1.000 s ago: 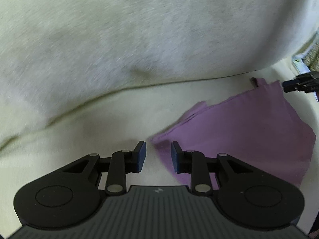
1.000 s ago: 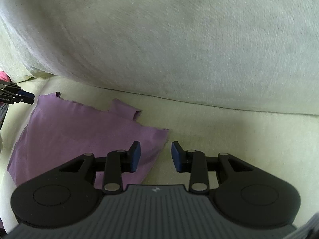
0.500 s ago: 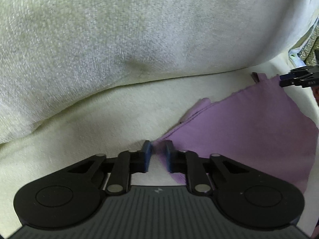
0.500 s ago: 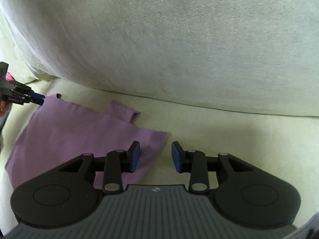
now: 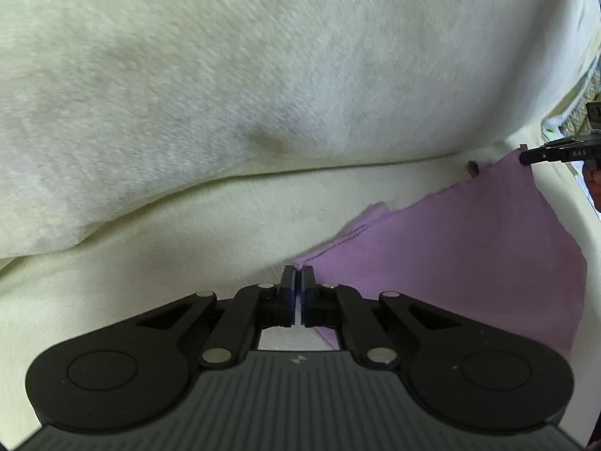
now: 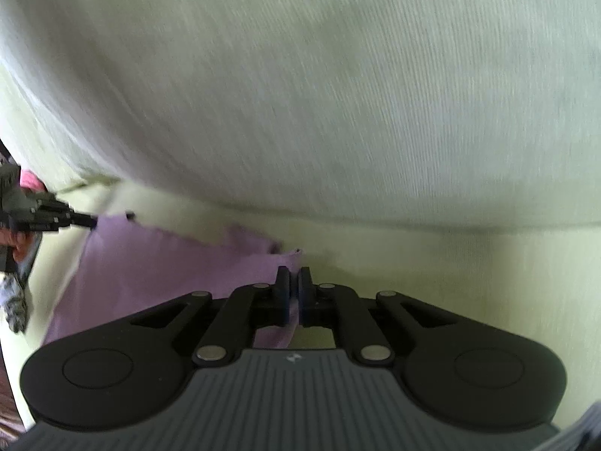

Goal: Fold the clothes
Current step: 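Lay the hem down and open both grippers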

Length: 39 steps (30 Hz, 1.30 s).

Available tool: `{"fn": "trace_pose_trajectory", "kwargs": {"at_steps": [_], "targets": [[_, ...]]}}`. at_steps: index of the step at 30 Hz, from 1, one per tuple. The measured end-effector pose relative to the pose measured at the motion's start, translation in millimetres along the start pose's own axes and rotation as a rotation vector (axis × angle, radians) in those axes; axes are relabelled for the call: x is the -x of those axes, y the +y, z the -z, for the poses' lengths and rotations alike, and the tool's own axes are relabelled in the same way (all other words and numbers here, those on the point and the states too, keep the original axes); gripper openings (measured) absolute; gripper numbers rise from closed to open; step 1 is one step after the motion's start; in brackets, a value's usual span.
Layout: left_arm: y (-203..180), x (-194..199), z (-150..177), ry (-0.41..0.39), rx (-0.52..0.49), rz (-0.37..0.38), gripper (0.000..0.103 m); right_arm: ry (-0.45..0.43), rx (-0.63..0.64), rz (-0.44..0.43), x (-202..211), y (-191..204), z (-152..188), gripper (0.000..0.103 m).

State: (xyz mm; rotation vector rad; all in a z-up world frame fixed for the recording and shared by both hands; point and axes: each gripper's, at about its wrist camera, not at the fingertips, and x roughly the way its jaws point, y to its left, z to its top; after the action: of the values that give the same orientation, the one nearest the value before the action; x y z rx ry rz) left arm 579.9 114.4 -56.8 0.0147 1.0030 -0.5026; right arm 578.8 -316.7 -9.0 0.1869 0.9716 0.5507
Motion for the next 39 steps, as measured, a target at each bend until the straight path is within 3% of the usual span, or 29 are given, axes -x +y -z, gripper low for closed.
{"fn": "trace_pose_trajectory", "kwargs": {"at_steps": [16, 17, 19, 21, 25, 29, 30, 32, 34, 39], "targets": [[-2, -20, 7, -0.012, 0.032, -0.025, 0.0, 0.004, -0.022, 0.078, -26, -6, 14, 0.003], [-2, -19, 7, -0.015, 0.03, -0.032, 0.001, 0.001, -0.024, 0.084, -27, -8, 16, 0.004], [-3, -18, 7, -0.015, 0.032, -0.05, 0.015, -0.019, -0.023, 0.107, -26, -9, 17, 0.01], [-2, -13, 6, -0.007, 0.039, -0.093, 0.022, -0.036, -0.028, 0.141, -19, -8, 17, 0.024], [-9, 11, 3, -0.001, -0.007, -0.144, 0.022, -0.081, -0.084, 0.182, 17, 0, 26, 0.024], [-38, 33, -17, 0.012, -0.155, -0.093, 0.023, -0.107, -0.225, 0.173, 62, 14, 48, 0.027], [-52, 34, -26, 0.017, -0.201, -0.061, 0.029, -0.109, -0.28, 0.166, 76, 23, 63, 0.028], [-79, 29, -41, 0.031, -0.293, 0.0, 0.037, -0.107, -0.354, 0.154, 95, 38, 86, 0.029], [-107, 20, -57, 0.052, -0.389, 0.064, 0.038, -0.097, -0.46, 0.142, 112, 57, 119, 0.031], [-173, -13, -95, 0.068, -0.626, 0.198, 0.038, -0.093, -0.585, 0.12, 118, 87, 168, 0.032]]}}
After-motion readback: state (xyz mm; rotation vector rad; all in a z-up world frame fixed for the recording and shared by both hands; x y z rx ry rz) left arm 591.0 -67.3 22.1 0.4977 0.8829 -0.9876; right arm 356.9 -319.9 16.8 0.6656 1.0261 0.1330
